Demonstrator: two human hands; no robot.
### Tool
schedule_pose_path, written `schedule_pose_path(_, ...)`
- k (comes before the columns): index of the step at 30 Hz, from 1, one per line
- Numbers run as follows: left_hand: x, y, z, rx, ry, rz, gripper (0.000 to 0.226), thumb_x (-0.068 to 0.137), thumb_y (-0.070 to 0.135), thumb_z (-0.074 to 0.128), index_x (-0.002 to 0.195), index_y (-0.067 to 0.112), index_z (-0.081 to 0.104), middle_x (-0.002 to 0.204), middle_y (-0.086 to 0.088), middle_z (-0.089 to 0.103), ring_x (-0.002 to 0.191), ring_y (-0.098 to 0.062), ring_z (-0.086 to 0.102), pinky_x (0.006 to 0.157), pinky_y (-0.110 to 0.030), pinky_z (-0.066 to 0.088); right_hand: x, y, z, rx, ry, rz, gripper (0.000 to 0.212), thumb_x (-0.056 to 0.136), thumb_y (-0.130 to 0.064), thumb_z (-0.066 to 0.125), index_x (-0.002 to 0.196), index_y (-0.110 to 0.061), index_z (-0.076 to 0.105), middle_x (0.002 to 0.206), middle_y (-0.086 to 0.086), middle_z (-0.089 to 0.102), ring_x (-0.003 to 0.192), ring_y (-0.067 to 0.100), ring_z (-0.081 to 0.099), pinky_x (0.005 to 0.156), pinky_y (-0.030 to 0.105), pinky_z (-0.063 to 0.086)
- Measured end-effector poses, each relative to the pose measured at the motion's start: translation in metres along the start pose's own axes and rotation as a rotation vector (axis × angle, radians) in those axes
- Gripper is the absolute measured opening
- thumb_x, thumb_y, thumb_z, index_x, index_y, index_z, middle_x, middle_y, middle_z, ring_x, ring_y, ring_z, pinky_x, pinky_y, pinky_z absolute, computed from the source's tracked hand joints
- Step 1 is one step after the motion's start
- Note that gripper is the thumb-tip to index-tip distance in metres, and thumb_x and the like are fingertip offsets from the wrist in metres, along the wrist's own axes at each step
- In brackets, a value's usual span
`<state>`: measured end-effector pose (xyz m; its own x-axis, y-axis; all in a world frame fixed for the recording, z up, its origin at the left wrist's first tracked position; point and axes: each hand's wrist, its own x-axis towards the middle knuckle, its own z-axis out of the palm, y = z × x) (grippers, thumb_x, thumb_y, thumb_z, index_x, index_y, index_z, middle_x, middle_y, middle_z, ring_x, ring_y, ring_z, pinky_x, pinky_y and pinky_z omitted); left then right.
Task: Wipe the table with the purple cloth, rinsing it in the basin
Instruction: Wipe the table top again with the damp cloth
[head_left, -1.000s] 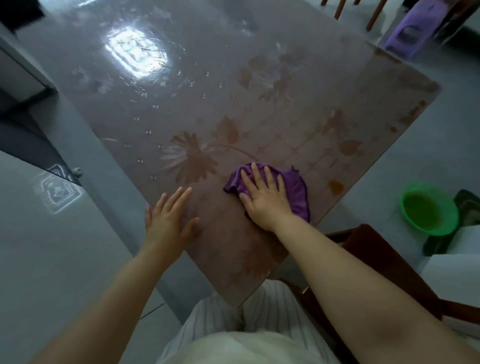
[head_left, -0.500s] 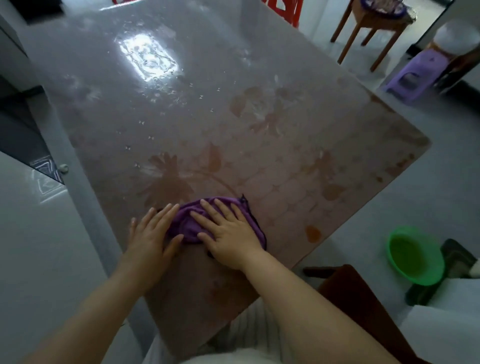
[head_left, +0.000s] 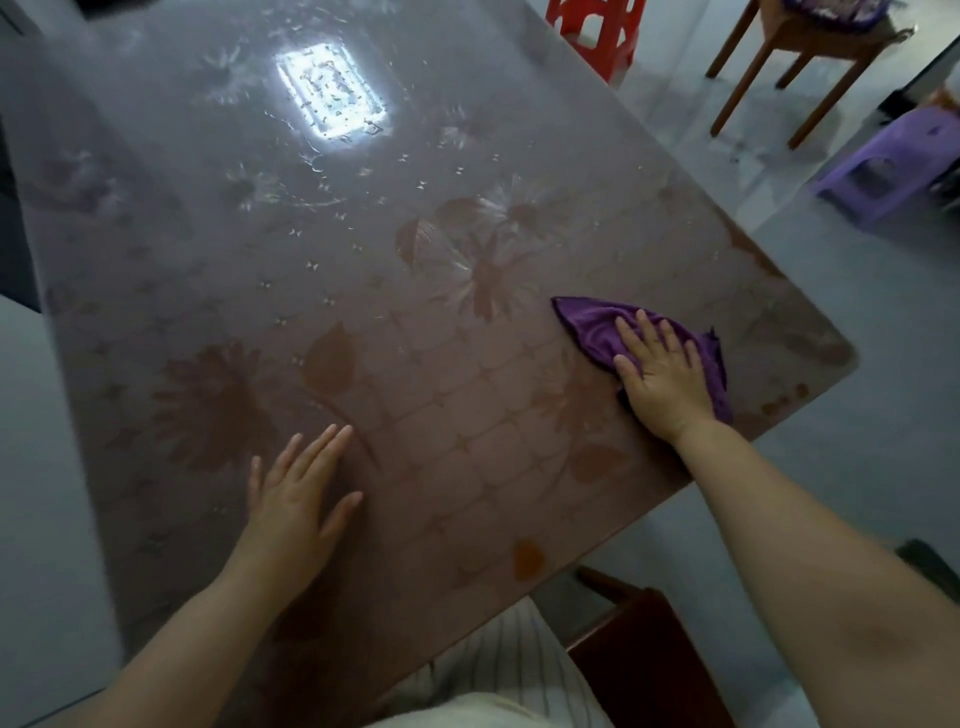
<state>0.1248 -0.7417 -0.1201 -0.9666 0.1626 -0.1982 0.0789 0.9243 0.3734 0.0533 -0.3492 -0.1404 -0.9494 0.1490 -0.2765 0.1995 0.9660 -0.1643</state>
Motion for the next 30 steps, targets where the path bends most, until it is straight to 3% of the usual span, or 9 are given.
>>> schedule_pose_path(4,-0.011,0.001,0.000,-0.042,-0.002,-0.035,0.072,0.074,0.058,0.032,0.138,0.027,0.030,0.146,0.000,0.035,0.138,-0.028,0.022,0.111,-0.053,0.007,-0.045,-0.059,0.018,0.011,-0.029,-0.042,0.063,0.086,-0.053,0.007,0.147,-0.035,0.001,0.157,-0.004,-0.006,0.144,0.022,-0.007,0.114,0.043,-0.008)
schedule_pose_path(7,-0.013,0.013,0.000,-0.089,0.009,-0.017,0.063,0.081,0.044,0.046,0.139,0.025,0.029,0.147,-0.002,0.034,0.139,-0.028,0.020,0.111,-0.053,0.005,-0.094,-0.136,0.041,0.054,-0.133,-0.311,0.055,0.096,-0.050,0.019,0.147,-0.036,0.000,0.157,-0.006,-0.010,0.143,0.021,-0.013,0.111,0.041,-0.014)
schedule_pose_path(9,-0.011,0.023,0.001,-0.091,0.020,0.023,0.066,0.078,0.047,0.042,0.138,0.024,0.031,0.146,-0.002,0.035,0.138,-0.029,0.022,0.111,-0.053,0.005,-0.127,-0.180,0.053,0.089,-0.230,-0.531,0.054,0.098,-0.046,0.023,0.147,-0.036,0.004,0.157,-0.007,-0.008,0.143,0.021,-0.015,0.110,0.041,-0.018)
schedule_pose_path(12,-0.005,0.039,0.005,-0.105,0.036,0.037,0.058,0.085,0.038,0.044,0.139,0.025,0.029,0.147,0.000,0.033,0.139,-0.027,0.019,0.112,-0.051,0.003,-0.145,-0.189,0.057,0.032,-0.280,-0.758,0.052,0.098,-0.043,0.026,0.147,-0.031,0.012,0.158,-0.005,-0.001,0.143,0.020,-0.011,0.112,0.041,-0.016)
schedule_pose_path(15,0.008,0.058,0.015,-0.090,0.041,0.039,0.057,0.089,0.027,0.051,0.140,0.027,0.025,0.149,0.002,0.028,0.141,-0.024,0.015,0.113,-0.049,0.001,-0.126,-0.144,0.048,0.013,-0.254,-0.780,0.051,0.098,-0.045,0.024,0.146,-0.033,0.015,0.157,-0.008,0.001,0.143,0.014,-0.009,0.111,0.034,-0.016)
schedule_pose_path(18,0.034,0.089,0.024,-0.098,0.032,0.027,0.056,0.089,0.037,0.046,0.140,0.027,0.026,0.149,0.001,0.030,0.140,-0.026,0.017,0.112,-0.049,0.003,-0.088,-0.067,0.032,0.014,-0.172,-0.638,0.055,0.091,-0.058,0.011,0.144,-0.043,0.004,0.151,-0.018,-0.010,0.144,0.012,-0.006,0.110,0.031,-0.015)
schedule_pose_path(22,0.079,0.148,0.043,-0.103,0.044,0.009,0.062,0.080,0.043,0.038,0.139,0.027,0.027,0.147,0.001,0.033,0.140,-0.026,0.019,0.112,-0.050,0.003,-0.028,0.057,0.005,-0.103,-0.051,-0.444,0.052,0.092,-0.058,0.003,0.142,-0.046,0.013,0.149,-0.014,0.013,0.138,0.023,0.029,0.108,0.036,0.005)
schedule_pose_path(27,0.117,0.222,0.065,-0.165,0.048,-0.053,0.056,0.090,0.036,0.046,0.140,0.030,0.022,0.150,0.005,0.025,0.141,-0.022,0.012,0.113,-0.047,-0.001,0.051,0.158,-0.041,-0.135,-0.098,-0.438,0.054,0.078,-0.072,-0.014,0.131,-0.060,-0.017,0.150,-0.015,-0.012,0.142,0.019,-0.007,0.107,0.031,-0.019)
schedule_pose_path(30,0.123,0.248,0.070,-0.181,0.064,-0.083,0.057,0.087,0.045,0.040,0.140,0.032,0.022,0.150,0.005,0.026,0.141,-0.022,0.013,0.113,-0.048,0.000,0.103,0.152,-0.055,-0.157,-0.097,-0.434,0.060,0.076,-0.073,-0.010,0.133,-0.054,-0.017,0.147,-0.015,-0.024,0.143,0.020,-0.015,0.111,0.039,-0.017)
